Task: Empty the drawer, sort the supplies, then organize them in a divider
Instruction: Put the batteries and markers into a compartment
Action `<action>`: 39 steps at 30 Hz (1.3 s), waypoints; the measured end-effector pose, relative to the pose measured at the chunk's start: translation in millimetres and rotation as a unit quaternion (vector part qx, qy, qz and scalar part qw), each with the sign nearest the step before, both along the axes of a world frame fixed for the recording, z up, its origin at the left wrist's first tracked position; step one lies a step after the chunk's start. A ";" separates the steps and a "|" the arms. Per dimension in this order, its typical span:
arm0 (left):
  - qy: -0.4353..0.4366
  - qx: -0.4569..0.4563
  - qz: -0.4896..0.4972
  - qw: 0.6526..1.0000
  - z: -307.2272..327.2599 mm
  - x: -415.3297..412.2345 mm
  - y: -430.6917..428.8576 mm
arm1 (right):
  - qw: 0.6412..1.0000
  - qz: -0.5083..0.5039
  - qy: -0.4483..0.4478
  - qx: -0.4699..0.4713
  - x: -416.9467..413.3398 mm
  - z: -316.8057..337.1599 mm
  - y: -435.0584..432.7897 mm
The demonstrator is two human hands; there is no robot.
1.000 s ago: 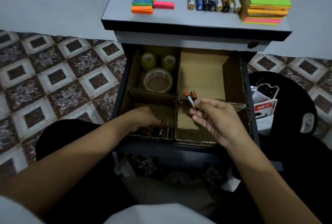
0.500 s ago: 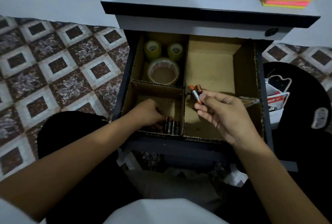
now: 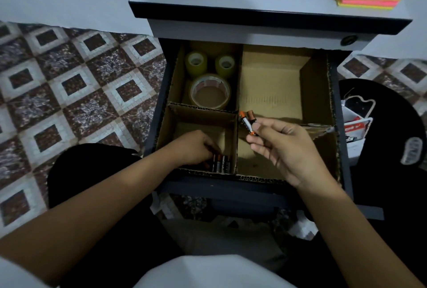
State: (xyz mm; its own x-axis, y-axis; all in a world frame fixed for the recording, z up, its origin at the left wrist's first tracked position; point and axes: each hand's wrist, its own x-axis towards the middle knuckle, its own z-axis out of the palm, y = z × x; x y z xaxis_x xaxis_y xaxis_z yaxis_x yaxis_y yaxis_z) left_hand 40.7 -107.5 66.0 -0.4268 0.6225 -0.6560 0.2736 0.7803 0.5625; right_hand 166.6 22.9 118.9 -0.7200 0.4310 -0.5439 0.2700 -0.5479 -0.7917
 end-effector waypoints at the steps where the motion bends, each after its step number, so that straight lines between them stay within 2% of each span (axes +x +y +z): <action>1: -0.001 0.006 0.006 1.000 1.9 -0.2 -0.8 | 1.000 0.001 0.000 -0.001 0.1 0.3 -0.9; 5: 0.000 0.021 0.017 1.000 13.3 -3.6 -4.6 | 1.000 0.006 0.004 -0.010 0.2 0.5 -5.8; 7: -0.055 0.074 0.079 0.993 27.1 -2.8 -6.0 | 1.000 0.012 0.008 -0.011 -0.5 -0.1 -9.3; 9: -0.139 0.145 0.175 0.964 42.5 -0.2 -7.9 | 1.000 0.022 0.012 -0.005 -1.8 -0.6 -13.8; 12: -0.248 0.229 0.279 0.899 57.1 5.3 -11.3 | 1.000 0.022 0.021 0.005 -5.6 -1.5 -20.9; 14: -0.266 0.236 0.314 0.880 58.9 8.4 -11.3 | 0.999 0.027 0.023 0.020 -8.6 -2.0 -25.2; 18: -0.256 0.220 0.363 0.868 54.5 9.7 -10.1 | 0.996 0.048 0.017 0.073 -12.9 -3.6 -32.3; 23: -0.239 0.199 0.354 0.882 47.7 2.0 -12.3 | 0.994 0.040 -0.003 0.101 -14.0 -2.7 -32.2; 28: -0.137 0.051 0.230 0.962 32.1 -8.2 -9.5 | 0.997 0.009 0.000 0.071 -12.8 0.9 -25.4; 30: -0.104 0.015 0.174 0.979 27.2 -4.4 -4.4 | 0.998 0.012 0.003 0.068 -11.6 1.8 -23.4; 36: -0.096 0.016 0.118 0.988 18.3 5.0 1.2 | 0.998 0.017 0.006 0.064 -10.5 1.8 -22.6; 39: -0.103 0.010 0.129 0.986 15.4 3.2 -2.4 | 0.998 0.022 0.005 0.061 -9.6 2.5 -21.9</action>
State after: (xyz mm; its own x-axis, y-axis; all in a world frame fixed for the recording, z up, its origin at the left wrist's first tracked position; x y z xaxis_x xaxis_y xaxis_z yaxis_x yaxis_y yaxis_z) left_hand 43.9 -109.8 81.4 -0.4324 0.5235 -0.7342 -0.0548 0.7975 0.6008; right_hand 156.9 0.9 121.4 -0.7445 0.4618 -0.4822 0.2835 -0.4352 -0.8545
